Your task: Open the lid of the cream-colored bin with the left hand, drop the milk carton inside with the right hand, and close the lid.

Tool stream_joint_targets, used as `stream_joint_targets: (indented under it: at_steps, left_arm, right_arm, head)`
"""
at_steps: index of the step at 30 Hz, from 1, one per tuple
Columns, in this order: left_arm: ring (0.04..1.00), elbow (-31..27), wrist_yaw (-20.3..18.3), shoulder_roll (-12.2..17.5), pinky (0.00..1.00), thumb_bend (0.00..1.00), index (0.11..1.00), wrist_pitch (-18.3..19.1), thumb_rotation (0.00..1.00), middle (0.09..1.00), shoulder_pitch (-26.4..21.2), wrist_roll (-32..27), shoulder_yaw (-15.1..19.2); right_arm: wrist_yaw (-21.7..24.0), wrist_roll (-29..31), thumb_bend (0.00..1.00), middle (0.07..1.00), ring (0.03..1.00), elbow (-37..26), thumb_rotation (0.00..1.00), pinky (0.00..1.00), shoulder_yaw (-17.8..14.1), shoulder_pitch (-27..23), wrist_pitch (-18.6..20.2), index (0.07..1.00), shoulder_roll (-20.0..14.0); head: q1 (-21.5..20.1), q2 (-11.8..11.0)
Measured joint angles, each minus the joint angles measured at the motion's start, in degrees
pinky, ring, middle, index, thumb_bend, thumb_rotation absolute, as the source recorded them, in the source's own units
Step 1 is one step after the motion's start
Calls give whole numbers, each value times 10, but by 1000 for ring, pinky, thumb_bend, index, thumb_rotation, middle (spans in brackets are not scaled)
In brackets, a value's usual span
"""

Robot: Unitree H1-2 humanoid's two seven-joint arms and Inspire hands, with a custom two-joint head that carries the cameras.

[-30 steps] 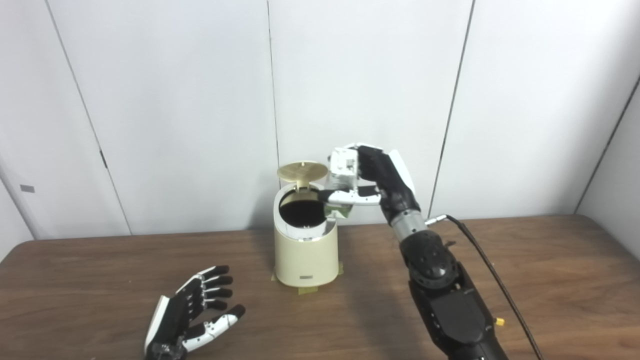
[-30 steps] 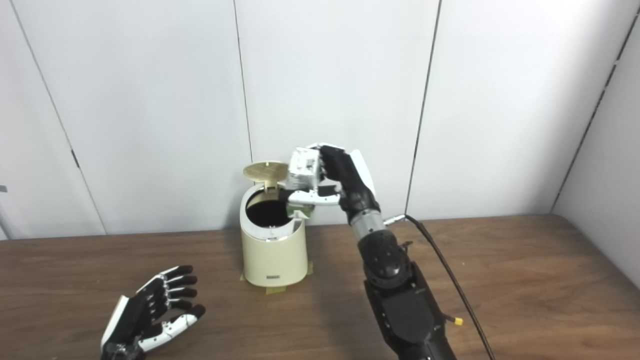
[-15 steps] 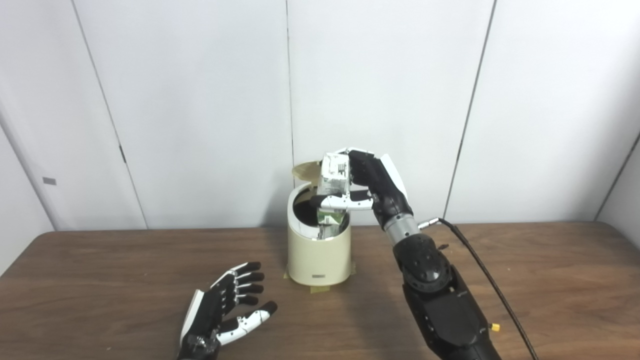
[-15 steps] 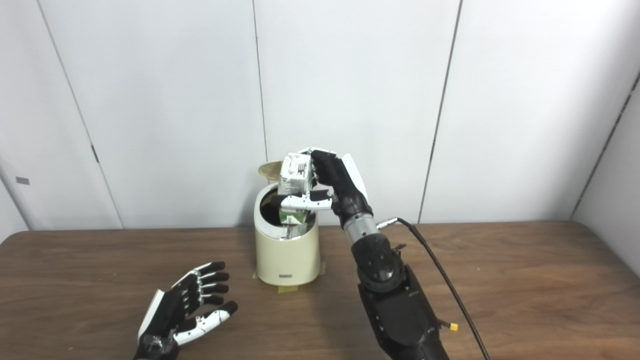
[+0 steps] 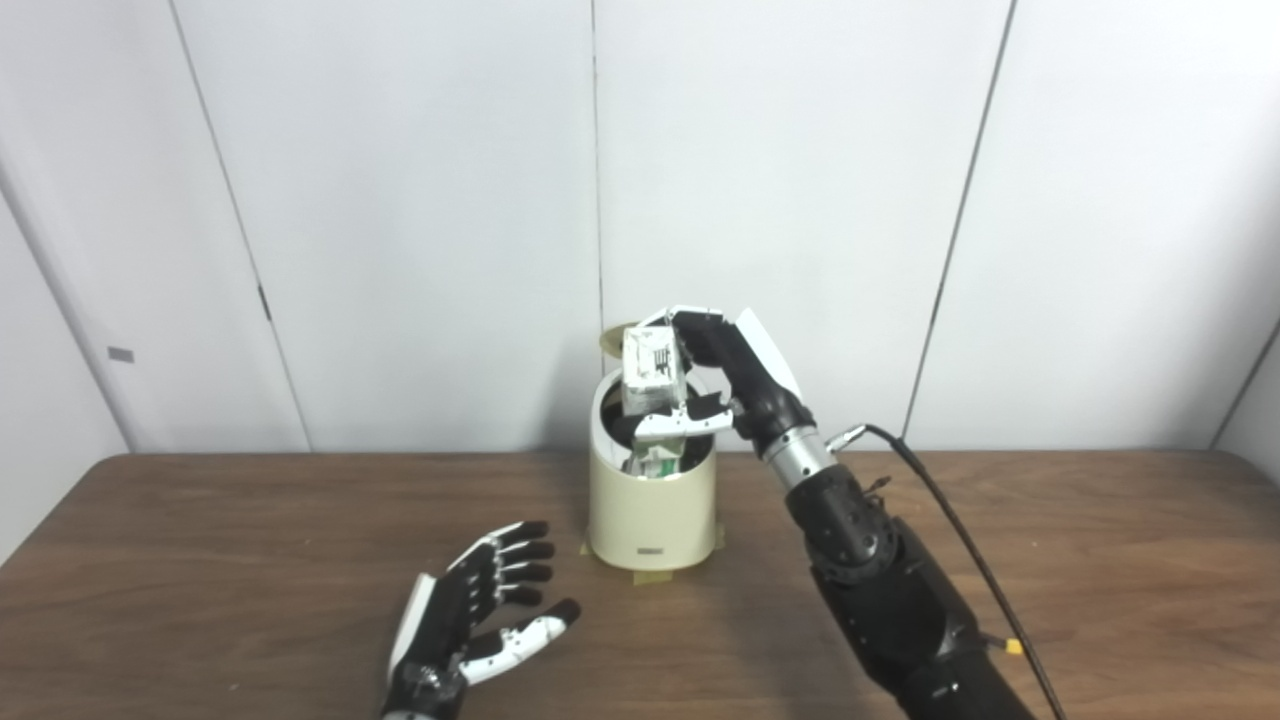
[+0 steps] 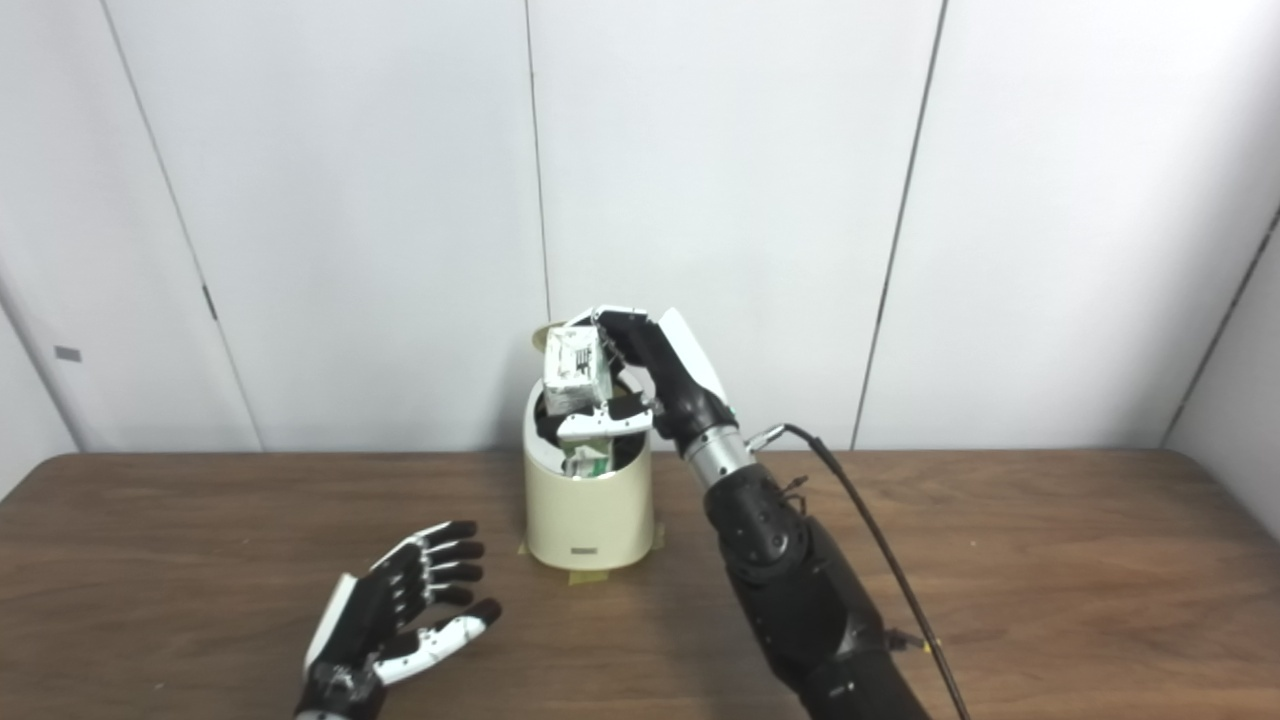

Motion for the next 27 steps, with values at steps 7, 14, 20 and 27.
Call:
stream_joint_targets:
  at_steps: [7,14,20,27]
  left_arm:
    - [702,-4,2,-9,643,689,768,5,97,739,3,3,-1]
    - [703,-4,2,-10,647,689,766,5,100,736,3,7,-1]
    - [704,-5,2,-12,655,698,764,5,124,736,4,11,-2]
    - [696,-20,2,-15,636,699,762,5,125,734,15,16,-6]
  right_arm:
    - [-21,-10,516,472,400,35,0,328,45,-22,-8,531,-12]
    - [-67,-9,515,475,396,80,0,326,98,-57,-18,533,-27]
    - [-109,-1,516,479,402,105,0,338,133,-69,-24,529,-28]
    - [-150,-4,516,481,402,128,0,336,166,-81,-27,525,-28]
  head:
    - [8,3]
    - [11,4]
    - [17,7]
    - [20,11]
